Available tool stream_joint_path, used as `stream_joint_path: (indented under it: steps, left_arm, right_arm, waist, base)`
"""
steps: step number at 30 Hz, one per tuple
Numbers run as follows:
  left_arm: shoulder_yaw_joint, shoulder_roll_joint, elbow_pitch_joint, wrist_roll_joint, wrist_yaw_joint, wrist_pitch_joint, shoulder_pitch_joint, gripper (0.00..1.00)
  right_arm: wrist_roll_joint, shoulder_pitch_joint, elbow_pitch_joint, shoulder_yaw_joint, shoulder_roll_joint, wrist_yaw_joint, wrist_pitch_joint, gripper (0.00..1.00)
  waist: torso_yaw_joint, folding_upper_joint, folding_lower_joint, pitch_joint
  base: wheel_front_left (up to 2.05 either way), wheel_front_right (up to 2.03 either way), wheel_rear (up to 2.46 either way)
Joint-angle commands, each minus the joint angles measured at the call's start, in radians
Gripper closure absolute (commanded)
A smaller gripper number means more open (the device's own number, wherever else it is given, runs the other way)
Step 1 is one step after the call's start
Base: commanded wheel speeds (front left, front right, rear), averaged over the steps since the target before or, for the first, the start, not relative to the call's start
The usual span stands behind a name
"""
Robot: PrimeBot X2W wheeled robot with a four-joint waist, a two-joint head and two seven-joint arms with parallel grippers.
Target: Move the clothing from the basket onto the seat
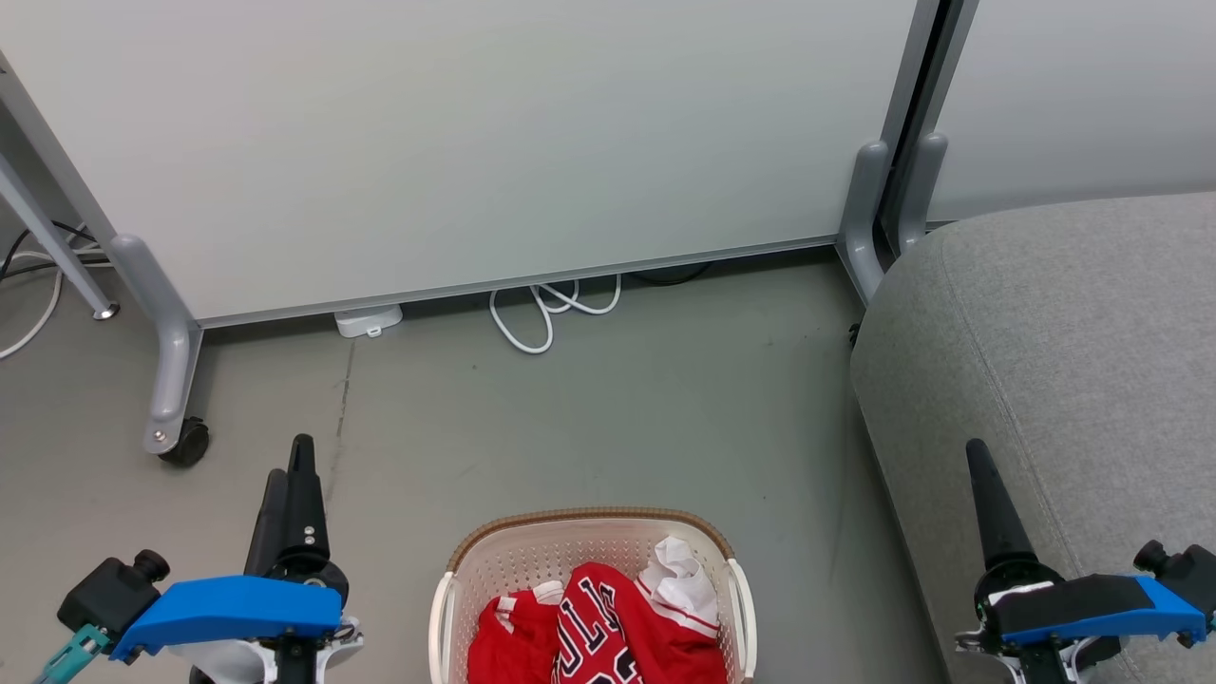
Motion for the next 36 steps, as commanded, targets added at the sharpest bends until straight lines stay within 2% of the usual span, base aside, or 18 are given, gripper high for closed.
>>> stream_joint_path:
  steps: [1,13,36]
  left_arm:
    - [-0.004,0.009,-0.021,0.044,0.002,-0.01,-0.026,0.0]
    - [-0.048,0.01,-0.04,0.285,0.008,-0.05,-0.02,0.0]
    - [-0.123,0.019,-0.059,0.599,0.027,-0.115,-0.014,0.0]
  right_arm:
    - [-0.037,-0.023,-0.021,0.005,-0.006,0.001,-0.01,0.0]
    - [-0.231,-0.019,-0.051,0.024,-0.008,0.002,-0.05,0.0]
    - [-0.603,-0.003,-0.074,0.067,-0.01,0.002,-0.115,0.0]
  waist:
    - [0.001,0.0,0.0,0.0]
    - [0.004,0.0,0.0,0.002]
    - [0.011,0.0,0.0,0.004]
  base:
    - [0.0,0.0,0.0]
    - [0.0,0.0,0.0]
    - [0.0,0.0,0.0]
